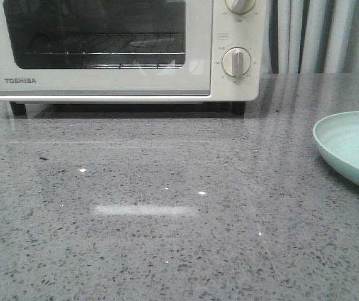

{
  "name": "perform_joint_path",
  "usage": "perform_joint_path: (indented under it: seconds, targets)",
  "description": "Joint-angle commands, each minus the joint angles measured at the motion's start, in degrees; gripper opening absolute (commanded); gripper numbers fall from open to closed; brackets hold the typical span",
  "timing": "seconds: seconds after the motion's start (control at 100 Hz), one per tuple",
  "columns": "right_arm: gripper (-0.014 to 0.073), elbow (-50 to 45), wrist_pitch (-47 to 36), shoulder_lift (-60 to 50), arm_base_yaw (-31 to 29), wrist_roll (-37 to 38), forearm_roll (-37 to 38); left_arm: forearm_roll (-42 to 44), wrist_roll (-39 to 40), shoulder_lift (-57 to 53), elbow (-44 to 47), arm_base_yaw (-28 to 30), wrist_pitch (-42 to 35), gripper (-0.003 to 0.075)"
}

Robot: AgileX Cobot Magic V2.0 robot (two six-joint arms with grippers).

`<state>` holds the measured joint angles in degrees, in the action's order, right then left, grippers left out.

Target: Put bread in oven

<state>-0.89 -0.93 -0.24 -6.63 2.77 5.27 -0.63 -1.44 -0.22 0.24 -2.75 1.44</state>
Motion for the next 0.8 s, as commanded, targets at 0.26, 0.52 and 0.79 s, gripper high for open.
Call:
perform_joint_path:
  seconds: [0.26, 0.52, 0.79]
  targets:
    - [-0.0045, -0.6, -4.3, 1.0, 0.0, -0.3, 0.1, -0.1, 0.1, -1.8, 1.4, 0.1, -5.3, -0.0020]
    - [-0.0045, -0.6, -4.3, 1.0, 0.0, -0.3, 0.1, -0.2, 0.1, -1.8, 1.4, 0.1, -7.7, -0.0020]
    - [-0.0045, -0.6, -6.6, 1.0, 0.0, -0.3, 0.1, -16.1, 0.7, -1.8, 1.4, 0.1, -10.1, -0.0020]
